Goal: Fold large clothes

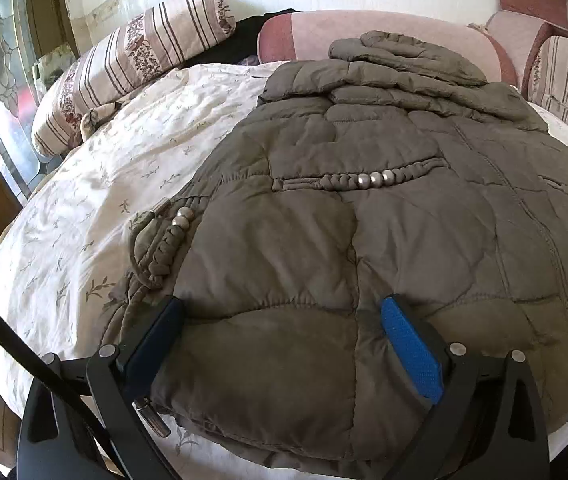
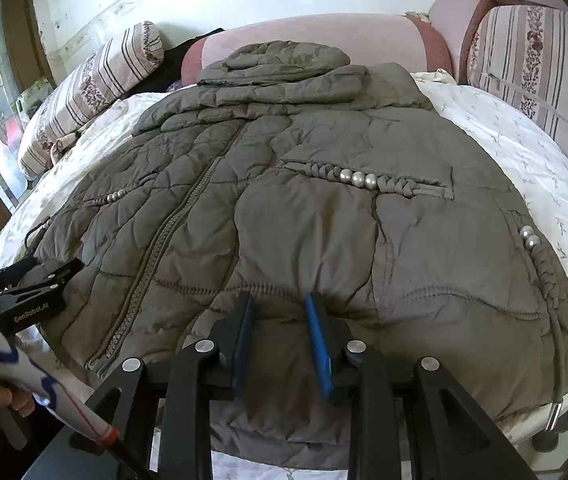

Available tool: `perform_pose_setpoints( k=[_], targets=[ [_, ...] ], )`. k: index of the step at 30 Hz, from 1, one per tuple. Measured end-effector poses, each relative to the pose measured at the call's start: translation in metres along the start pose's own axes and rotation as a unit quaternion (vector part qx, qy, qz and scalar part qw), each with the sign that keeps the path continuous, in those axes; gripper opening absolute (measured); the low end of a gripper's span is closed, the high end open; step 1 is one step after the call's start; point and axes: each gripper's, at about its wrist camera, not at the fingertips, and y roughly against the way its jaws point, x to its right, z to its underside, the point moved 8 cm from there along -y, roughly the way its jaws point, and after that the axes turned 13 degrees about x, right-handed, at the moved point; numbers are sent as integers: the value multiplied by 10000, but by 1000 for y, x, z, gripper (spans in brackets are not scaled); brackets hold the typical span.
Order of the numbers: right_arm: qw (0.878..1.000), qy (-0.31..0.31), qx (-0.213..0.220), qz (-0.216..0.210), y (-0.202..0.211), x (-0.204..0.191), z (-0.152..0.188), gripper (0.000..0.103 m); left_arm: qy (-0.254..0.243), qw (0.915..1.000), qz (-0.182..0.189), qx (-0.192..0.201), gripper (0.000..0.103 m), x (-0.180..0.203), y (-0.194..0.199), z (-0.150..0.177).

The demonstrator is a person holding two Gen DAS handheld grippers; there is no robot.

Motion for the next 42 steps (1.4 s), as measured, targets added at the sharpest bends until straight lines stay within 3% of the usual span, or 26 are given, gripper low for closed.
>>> perform_pose_setpoints(
  k=[12, 16, 21, 26, 42],
  targets=[
    [9995, -229, 80, -216, 2, 4, 1, 30, 123, 9999, -36, 16, 101, 0, -1, 1],
    [9981, -418, 94, -454, 3, 5, 1, 40, 132, 9999, -51, 44, 101, 0, -1, 2],
    [9987, -211, 102, -450, 4, -2, 2, 48, 132, 9999, -64, 79, 101, 1, -1, 2],
    [9983, -56, 82, -566, 4, -12, 4, 71, 128, 9998, -78, 112, 102, 1, 0, 2],
    [9985, 351, 155, -382, 7, -19, 8, 78, 102, 9996, -88, 252, 102, 1, 2, 2]
  ],
)
